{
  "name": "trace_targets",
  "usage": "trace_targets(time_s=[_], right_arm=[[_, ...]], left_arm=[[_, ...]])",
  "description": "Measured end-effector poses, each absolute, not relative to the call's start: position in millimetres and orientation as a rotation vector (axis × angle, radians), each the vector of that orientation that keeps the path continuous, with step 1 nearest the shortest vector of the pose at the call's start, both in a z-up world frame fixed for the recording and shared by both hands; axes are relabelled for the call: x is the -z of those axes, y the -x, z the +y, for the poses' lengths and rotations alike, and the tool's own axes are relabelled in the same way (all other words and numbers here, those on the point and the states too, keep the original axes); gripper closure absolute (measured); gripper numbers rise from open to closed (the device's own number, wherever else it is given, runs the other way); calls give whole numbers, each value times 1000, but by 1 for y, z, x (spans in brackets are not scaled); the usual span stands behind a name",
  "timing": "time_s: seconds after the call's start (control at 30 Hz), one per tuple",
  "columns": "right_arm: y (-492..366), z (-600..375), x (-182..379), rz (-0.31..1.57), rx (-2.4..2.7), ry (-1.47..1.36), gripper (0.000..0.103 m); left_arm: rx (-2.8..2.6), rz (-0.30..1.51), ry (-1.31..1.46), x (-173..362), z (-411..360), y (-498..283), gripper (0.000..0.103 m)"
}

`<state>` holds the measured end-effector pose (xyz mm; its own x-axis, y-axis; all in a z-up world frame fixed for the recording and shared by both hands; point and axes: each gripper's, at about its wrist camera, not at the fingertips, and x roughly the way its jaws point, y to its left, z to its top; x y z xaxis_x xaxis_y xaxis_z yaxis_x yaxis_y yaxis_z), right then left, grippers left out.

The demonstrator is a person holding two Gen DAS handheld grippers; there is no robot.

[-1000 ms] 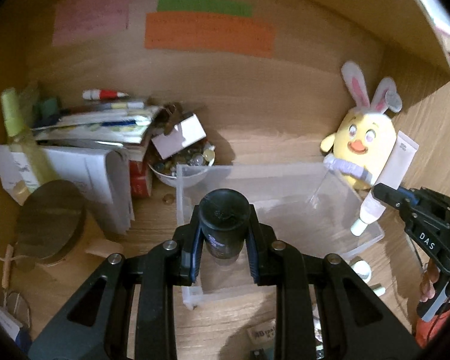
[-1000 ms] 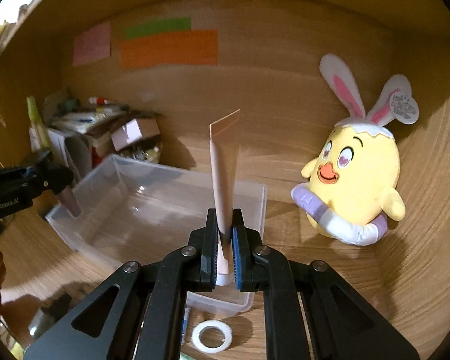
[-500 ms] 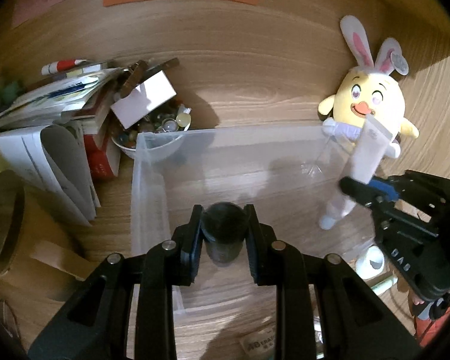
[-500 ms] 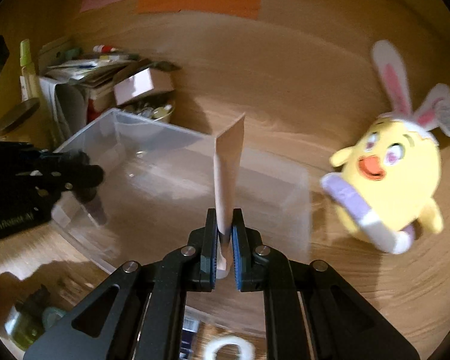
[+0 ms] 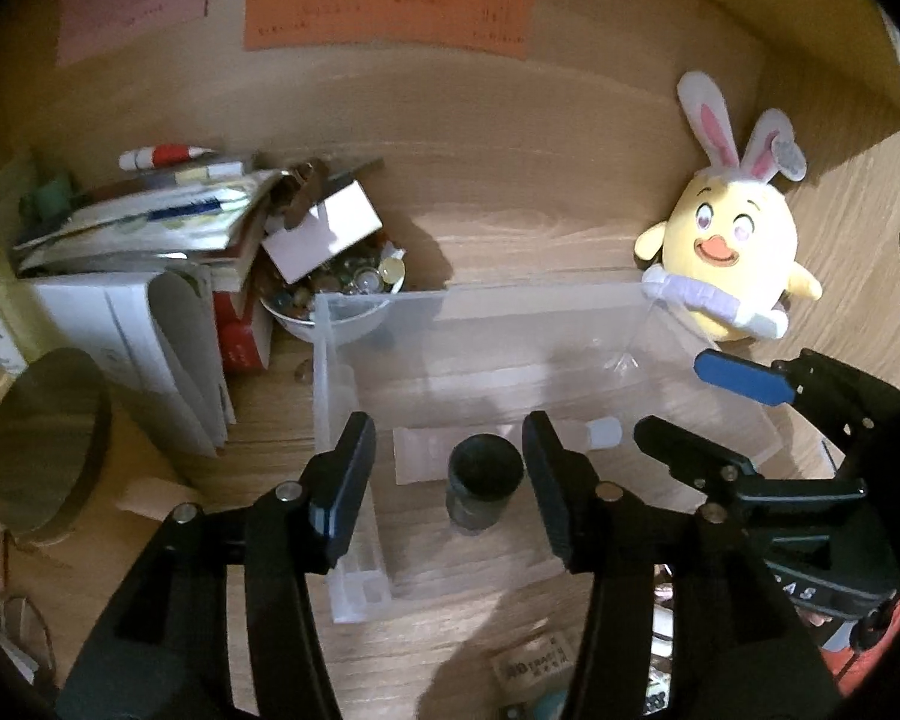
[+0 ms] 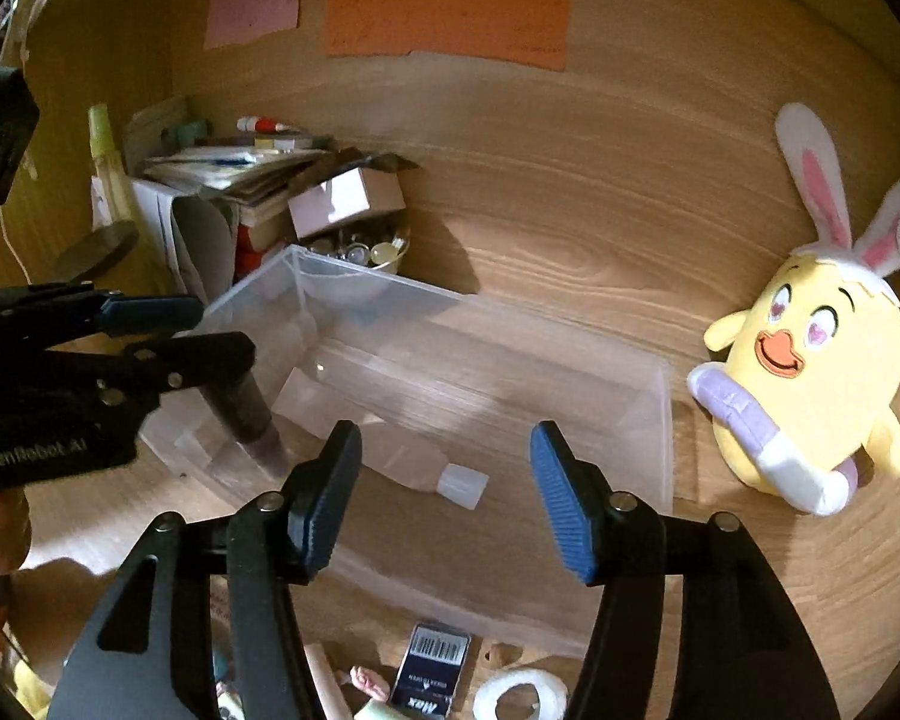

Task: Organize objects
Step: 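Open the left gripper over the bin while the right releases the pink tube inside, then grasp the dark green glass bottle with the left gripper while the right grasps the white tape roll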

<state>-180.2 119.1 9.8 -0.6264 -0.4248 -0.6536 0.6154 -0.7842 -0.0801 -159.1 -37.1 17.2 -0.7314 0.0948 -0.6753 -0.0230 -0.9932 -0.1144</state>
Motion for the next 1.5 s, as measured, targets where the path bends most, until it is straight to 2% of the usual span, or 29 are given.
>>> trace_targets(time_s=[0.1, 0.17, 0.27, 0.53, 0.9, 1.33, 1.4, 1.47, 1.5], right_arm=[[174, 131, -15, 378, 2382, -841, 45], [170, 140, -18, 372, 2397, -827, 41], [163, 157, -22, 357, 2417, -817, 40], [149, 194, -17, 320, 2430, -845, 32], [142, 217, 20, 309, 2416, -957, 31], [161, 218, 57, 248, 2355, -1124, 31], [161, 217, 59, 243, 2354, -1125, 36], [161, 215, 59, 241, 2349, -1124, 46], [161, 214, 60, 239, 2343, -1125, 48]], left_arm=[[-2887, -124, 1111, -23, -38, 149, 41], [-2896, -97, 1104, -26, -37, 139, 38], [-2896, -68, 1104, -25, -35, 126, 34], [-2867, -31, 1158, -13, -28, 88, 33], [-2826, -35, 1246, 16, -12, 46, 31], [-2837, -131, 1332, 50, -4, 23, 31], [-2851, -141, 1334, 53, -6, 20, 36], [-2854, -151, 1341, 54, -7, 19, 42], [-2852, -158, 1349, 55, -8, 18, 46]])
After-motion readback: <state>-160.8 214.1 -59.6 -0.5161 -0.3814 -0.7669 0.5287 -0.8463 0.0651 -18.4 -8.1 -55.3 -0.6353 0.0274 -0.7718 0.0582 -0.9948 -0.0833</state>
